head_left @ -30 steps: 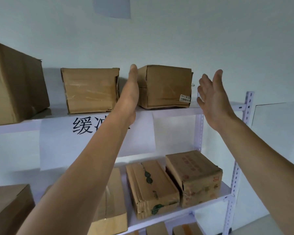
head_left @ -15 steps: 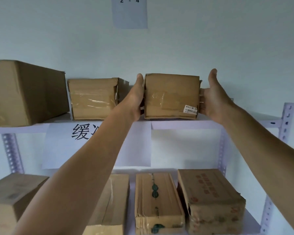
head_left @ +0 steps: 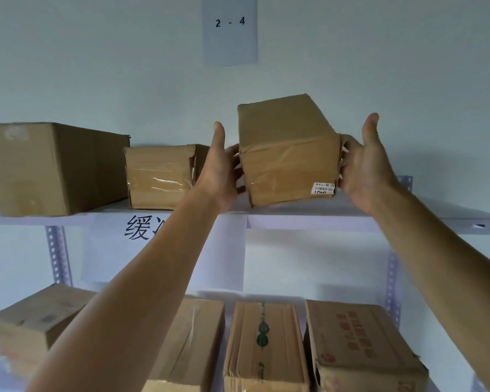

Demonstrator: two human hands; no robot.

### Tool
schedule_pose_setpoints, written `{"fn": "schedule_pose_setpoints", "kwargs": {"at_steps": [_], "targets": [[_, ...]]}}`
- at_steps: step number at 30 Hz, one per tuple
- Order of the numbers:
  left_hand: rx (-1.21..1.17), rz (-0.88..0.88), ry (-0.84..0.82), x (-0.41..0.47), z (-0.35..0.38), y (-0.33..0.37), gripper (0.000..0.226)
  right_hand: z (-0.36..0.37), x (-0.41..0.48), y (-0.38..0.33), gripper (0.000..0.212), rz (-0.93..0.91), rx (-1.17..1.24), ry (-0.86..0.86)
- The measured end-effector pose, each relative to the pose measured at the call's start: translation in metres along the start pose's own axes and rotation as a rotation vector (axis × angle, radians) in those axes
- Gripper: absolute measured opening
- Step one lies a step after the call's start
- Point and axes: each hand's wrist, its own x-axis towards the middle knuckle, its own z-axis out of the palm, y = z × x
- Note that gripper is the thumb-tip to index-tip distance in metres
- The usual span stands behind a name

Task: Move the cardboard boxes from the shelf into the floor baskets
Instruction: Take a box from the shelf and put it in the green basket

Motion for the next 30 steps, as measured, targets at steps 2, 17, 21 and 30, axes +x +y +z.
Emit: {"fn": "schedule_pose_setpoints", "kwargs": {"at_steps": [2,17,21,30], "targets": [[-0.029,0.045,-0.052,0.006,0.001,0.003,0.094,0.002,-0.001,0.0,0.083,-0.044,0.0,-0.018],[0.094,0.065,-0.011,0.029,-0.01,-0.013,0.085,-0.022,0.008,0.02,0.097,0.043,-0.121,0.066],[0.173,0.038,0.018,0.03,-0.01,-0.012,0.085,-0.021,0.007,0.018,0.093,0.056,-0.167,0.091],[0.283,0.047,0.048,0.025,-0.001,0.004,0.093,-0.011,0.002,0.003,0.093,0.037,-0.22,0.064]]}}
